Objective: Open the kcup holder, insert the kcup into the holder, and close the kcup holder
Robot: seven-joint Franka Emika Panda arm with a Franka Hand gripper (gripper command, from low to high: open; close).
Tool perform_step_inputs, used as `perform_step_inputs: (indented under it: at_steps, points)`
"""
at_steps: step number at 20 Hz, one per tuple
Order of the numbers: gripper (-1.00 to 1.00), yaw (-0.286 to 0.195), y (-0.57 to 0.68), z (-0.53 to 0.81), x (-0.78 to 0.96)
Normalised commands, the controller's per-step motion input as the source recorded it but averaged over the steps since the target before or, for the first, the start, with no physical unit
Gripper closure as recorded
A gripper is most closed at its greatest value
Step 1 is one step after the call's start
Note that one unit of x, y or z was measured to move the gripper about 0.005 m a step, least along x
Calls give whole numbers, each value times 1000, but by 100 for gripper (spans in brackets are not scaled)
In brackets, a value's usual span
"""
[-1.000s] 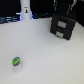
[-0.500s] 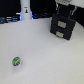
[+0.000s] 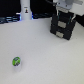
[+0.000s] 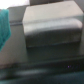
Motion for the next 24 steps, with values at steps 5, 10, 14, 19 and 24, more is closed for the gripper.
perform_step_inputs:
  at_steps: [5,10,14,19,24]
  points:
    - [-100,-2,53,-433,-307]
    - [100,-16,42,-207,-237]
    - [100,-16,-51,19,191]
    - [100,-49,-227,180,809]
    - [100,-67,-273,166,938]
